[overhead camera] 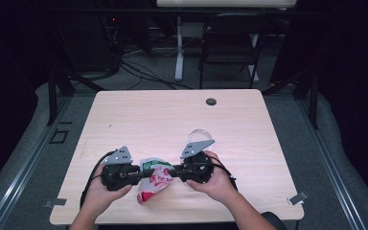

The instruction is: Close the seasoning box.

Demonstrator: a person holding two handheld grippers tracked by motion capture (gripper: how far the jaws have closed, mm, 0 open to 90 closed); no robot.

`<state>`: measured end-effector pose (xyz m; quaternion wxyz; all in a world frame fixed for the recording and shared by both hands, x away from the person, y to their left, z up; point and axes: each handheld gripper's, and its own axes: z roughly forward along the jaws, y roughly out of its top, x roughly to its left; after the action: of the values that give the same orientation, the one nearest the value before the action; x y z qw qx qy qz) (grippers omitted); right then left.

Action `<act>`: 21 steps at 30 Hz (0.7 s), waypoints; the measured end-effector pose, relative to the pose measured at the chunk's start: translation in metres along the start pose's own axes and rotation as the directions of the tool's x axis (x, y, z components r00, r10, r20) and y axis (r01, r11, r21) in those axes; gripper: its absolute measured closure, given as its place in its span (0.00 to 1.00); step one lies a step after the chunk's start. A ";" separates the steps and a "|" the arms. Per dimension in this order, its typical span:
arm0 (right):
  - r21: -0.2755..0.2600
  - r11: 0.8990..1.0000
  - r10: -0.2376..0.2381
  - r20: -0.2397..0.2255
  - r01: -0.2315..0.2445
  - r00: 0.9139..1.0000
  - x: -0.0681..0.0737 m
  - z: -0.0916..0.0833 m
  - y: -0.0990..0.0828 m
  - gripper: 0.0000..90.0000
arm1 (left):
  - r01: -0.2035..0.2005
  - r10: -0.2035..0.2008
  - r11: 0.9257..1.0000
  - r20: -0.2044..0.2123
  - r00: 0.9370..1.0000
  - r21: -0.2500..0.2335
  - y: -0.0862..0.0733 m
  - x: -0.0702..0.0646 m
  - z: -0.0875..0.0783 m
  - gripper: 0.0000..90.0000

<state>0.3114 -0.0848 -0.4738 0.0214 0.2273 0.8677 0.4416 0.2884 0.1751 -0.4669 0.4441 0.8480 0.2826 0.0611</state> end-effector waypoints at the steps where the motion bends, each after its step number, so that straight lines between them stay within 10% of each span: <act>1: -0.002 1.000 -0.002 0.004 0.002 1.000 0.001 0.001 0.000 0.98 | 0.004 -0.004 1.000 -0.011 1.000 -0.003 -0.001 0.000 0.000 0.86; 11: -0.007 1.000 0.004 0.000 -0.004 1.000 0.000 -0.001 -0.001 1.00 | 0.002 -0.001 1.000 -0.112 0.994 0.012 -0.011 -0.005 0.013 0.50; 21: -0.015 1.000 0.001 0.006 -0.001 1.000 0.001 -0.001 -0.001 1.00 | 0.068 -0.070 0.998 -0.123 0.990 -0.017 -0.052 0.000 0.038 0.46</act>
<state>0.3097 -0.0856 -0.4740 0.0257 0.2289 0.8643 0.4472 0.2793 0.1709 -0.5308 0.4329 0.8295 0.3384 0.0998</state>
